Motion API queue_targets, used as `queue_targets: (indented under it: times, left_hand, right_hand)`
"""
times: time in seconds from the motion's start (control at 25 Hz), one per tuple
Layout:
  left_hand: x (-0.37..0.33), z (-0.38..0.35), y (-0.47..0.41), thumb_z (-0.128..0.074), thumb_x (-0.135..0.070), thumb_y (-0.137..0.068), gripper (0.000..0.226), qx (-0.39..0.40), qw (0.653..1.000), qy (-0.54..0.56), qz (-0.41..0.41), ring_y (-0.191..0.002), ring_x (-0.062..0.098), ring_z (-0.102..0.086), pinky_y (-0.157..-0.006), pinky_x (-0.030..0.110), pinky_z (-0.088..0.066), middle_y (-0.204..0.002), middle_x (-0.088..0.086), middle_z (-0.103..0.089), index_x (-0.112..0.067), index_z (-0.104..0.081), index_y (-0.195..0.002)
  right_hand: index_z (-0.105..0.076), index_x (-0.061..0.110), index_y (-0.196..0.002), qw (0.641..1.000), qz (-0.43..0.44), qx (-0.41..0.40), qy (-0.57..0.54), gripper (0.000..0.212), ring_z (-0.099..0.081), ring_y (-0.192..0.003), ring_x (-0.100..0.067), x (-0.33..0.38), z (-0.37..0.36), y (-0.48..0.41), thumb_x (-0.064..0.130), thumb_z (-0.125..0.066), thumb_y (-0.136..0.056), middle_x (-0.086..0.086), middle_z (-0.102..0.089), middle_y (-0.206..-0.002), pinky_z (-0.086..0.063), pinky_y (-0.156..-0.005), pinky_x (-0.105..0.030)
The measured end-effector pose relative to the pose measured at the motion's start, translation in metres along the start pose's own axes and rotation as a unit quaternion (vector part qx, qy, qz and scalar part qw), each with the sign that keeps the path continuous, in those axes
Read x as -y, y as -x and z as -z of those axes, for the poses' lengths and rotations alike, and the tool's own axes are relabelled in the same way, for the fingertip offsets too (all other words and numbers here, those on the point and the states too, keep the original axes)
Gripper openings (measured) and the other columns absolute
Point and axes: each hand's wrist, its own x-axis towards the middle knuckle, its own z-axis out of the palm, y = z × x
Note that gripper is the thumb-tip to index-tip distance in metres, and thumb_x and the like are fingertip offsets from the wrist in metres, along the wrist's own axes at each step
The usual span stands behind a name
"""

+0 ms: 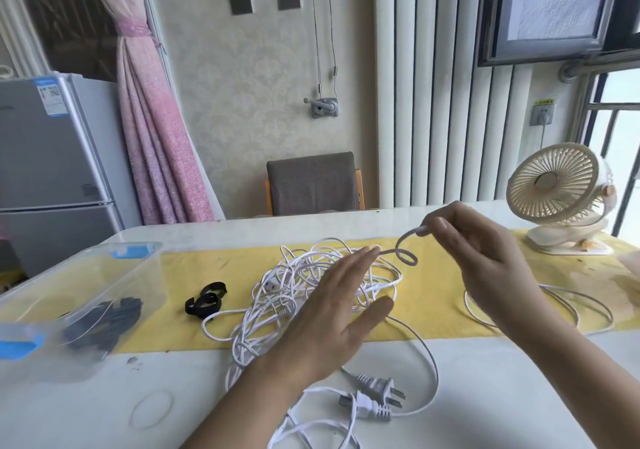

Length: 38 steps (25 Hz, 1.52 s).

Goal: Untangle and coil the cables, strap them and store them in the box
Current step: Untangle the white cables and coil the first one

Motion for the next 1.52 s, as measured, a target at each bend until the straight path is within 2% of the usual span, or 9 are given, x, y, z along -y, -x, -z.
queue_targets:
  times: [0.12,0.36,0.56,0.8,0.96,1.04,1.16,1.36,1.52]
  left_hand:
    - [0.011,-0.006,-0.007,-0.036,-0.042,-0.099,0.038,-0.013,0.993,0.111,0.043,-0.128,-0.01,-0.033,-0.105,0.013,-0.026,-0.137,-0.029,-0.039,-0.038,-0.041,-0.137]
    - [0.024,-0.006,-0.014,-0.049,-0.04,-0.091,0.035,-0.108,0.992,-0.059,-0.039,-0.1,0.004,-0.048,-0.096,0.02,-0.032,-0.079,-0.013,-0.067,-0.022,-0.069,-0.069]
    - [0.02,-0.008,-0.013,-0.047,-0.036,-0.091,0.05,-0.178,0.98,-0.092,0.005,-0.054,0.021,-0.054,-0.088,0.023,-0.041,-0.046,-0.001,-0.055,-0.016,-0.057,-0.046]
    - [0.008,-0.008,-0.009,-0.05,-0.04,-0.091,0.029,-0.138,0.989,0.033,0.043,-0.067,0.007,-0.058,-0.064,0.019,-0.043,-0.069,-0.007,-0.064,-0.02,-0.067,-0.081]
    - [0.008,-0.005,-0.005,-0.045,-0.041,-0.093,0.029,-0.121,0.992,0.034,0.02,-0.073,0.012,-0.06,-0.069,0.026,-0.046,-0.073,-0.011,-0.064,-0.021,-0.067,-0.091]
    - [0.009,-0.006,-0.003,-0.043,-0.044,-0.092,0.033,-0.089,0.995,0.048,0.024,-0.073,0.011,-0.06,-0.07,0.028,-0.047,-0.074,-0.009,-0.064,-0.021,-0.067,-0.093]
    - [0.01,-0.005,-0.001,-0.041,-0.046,-0.093,0.032,-0.069,0.995,0.055,0.038,-0.071,0.007,-0.06,-0.068,0.026,-0.047,-0.073,-0.006,-0.064,-0.024,-0.064,-0.091]
    - [0.006,-0.005,-0.001,-0.046,-0.036,-0.094,0.021,-0.074,0.995,0.05,0.047,-0.071,0.011,-0.058,-0.068,0.031,-0.046,-0.074,-0.005,-0.062,-0.023,-0.06,-0.086]
    - [0.016,-0.003,-0.002,-0.058,-0.019,-0.09,0.008,-0.081,0.993,-0.055,0.072,-0.084,0.006,-0.054,-0.077,0.026,-0.045,-0.096,-0.01,-0.061,-0.021,-0.062,-0.096]
  right_hand:
    - [-0.058,0.01,-0.069,0.989,-0.049,0.037,-0.137,0.024,-0.046,-0.067,-0.003,0.003,0.003,-0.001,0.028,-0.052,-0.084,0.01,-0.06,-0.068,-0.035,-0.064,-0.013]
    - [-0.064,0.021,-0.064,0.997,-0.042,-0.056,-0.037,0.03,-0.042,-0.063,-0.006,-0.005,0.026,-0.01,0.029,-0.053,-0.091,0.007,-0.057,-0.064,-0.033,-0.059,-0.015]
    - [-0.066,0.019,-0.057,0.947,-0.057,0.246,0.2,0.039,-0.035,-0.047,-0.008,0.005,0.01,0.004,0.05,-0.062,-0.082,-0.006,-0.049,-0.052,-0.029,-0.048,-0.02]
    - [-0.061,0.03,-0.109,0.871,-0.031,0.263,0.413,0.025,-0.059,-0.086,-0.026,-0.031,-0.025,0.021,0.019,-0.043,-0.096,-0.001,-0.067,-0.093,-0.048,-0.073,-0.035]
    - [-0.054,0.035,-0.119,0.947,-0.223,0.226,-0.041,0.054,-0.061,-0.106,-0.011,-0.023,-0.016,0.012,-0.009,-0.055,-0.087,0.009,-0.062,-0.118,-0.049,-0.081,-0.019]
    - [-0.062,0.019,-0.116,0.944,-0.204,0.216,-0.145,0.041,-0.065,-0.097,-0.009,-0.017,-0.012,0.008,0.003,-0.066,-0.079,0.003,-0.069,-0.11,-0.052,-0.082,-0.023]
    - [-0.071,0.009,-0.086,0.963,-0.145,0.217,-0.063,0.009,-0.059,-0.063,-0.007,-0.009,-0.011,0.007,0.007,-0.068,-0.078,0.004,-0.069,-0.071,-0.048,-0.065,-0.016]
    - [-0.071,0.026,-0.095,0.956,-0.102,0.257,0.102,0.017,-0.049,-0.049,-0.003,-0.004,-0.007,0.008,0.019,-0.073,-0.08,0.006,-0.059,-0.057,-0.039,-0.054,-0.011]
    - [-0.074,0.021,-0.078,0.954,-0.125,0.137,0.237,0.013,-0.06,-0.05,-0.016,-0.01,0.009,-0.001,0.031,-0.067,-0.084,0.002,-0.057,-0.047,-0.045,-0.052,-0.029]
